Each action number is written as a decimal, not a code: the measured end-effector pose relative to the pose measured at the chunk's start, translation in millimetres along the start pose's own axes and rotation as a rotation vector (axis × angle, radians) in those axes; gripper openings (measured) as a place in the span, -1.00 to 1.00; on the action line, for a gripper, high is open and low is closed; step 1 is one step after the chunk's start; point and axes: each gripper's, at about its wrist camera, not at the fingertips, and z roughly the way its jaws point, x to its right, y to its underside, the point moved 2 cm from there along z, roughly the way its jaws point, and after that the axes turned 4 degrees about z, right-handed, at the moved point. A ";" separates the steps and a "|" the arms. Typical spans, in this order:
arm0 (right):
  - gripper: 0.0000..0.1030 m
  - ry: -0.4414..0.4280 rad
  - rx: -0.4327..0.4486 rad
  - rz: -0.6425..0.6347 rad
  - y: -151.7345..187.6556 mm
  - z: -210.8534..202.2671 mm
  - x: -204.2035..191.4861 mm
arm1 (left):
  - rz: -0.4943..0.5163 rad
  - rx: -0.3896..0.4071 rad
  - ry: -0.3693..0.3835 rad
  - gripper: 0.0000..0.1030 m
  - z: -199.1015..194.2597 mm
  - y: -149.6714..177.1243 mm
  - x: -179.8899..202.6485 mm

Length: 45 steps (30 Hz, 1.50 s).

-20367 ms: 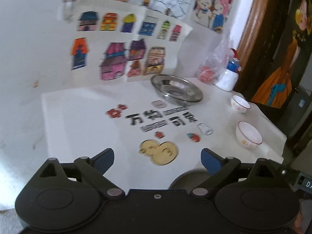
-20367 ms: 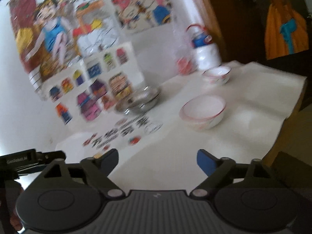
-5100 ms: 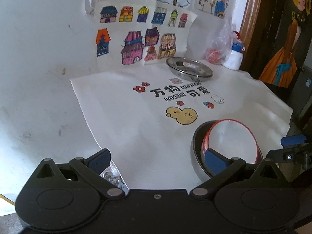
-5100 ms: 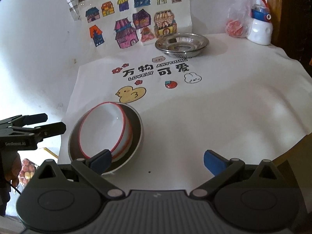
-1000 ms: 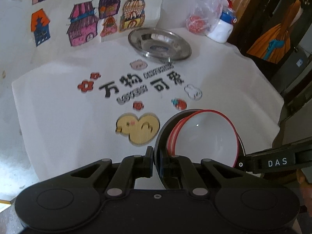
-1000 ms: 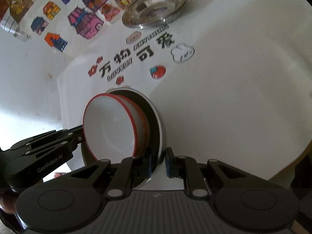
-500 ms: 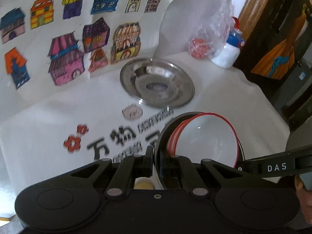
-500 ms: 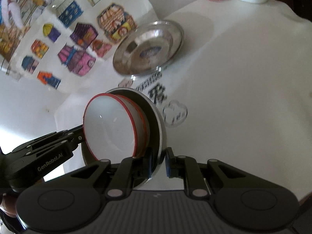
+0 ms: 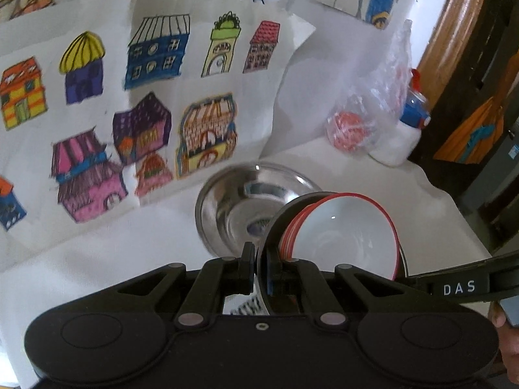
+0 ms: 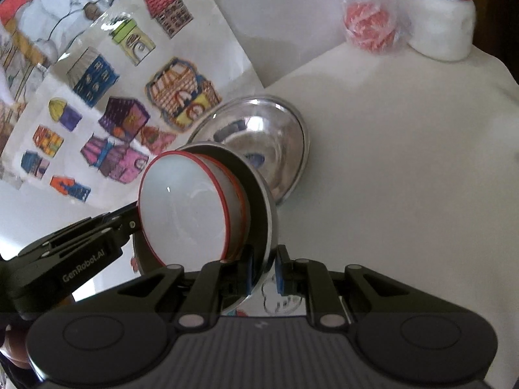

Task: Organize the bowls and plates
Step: 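Lift the nested bowls with both grippers and carry them to the steel plates, then lower the nested bowls onto the stacked steel plates with both grippers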

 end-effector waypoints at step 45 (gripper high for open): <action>-0.70 -0.010 0.004 -0.002 -74.6 75.8 8.4 | -0.073 -0.014 -0.069 -0.91 79.9 -44.0 -38.0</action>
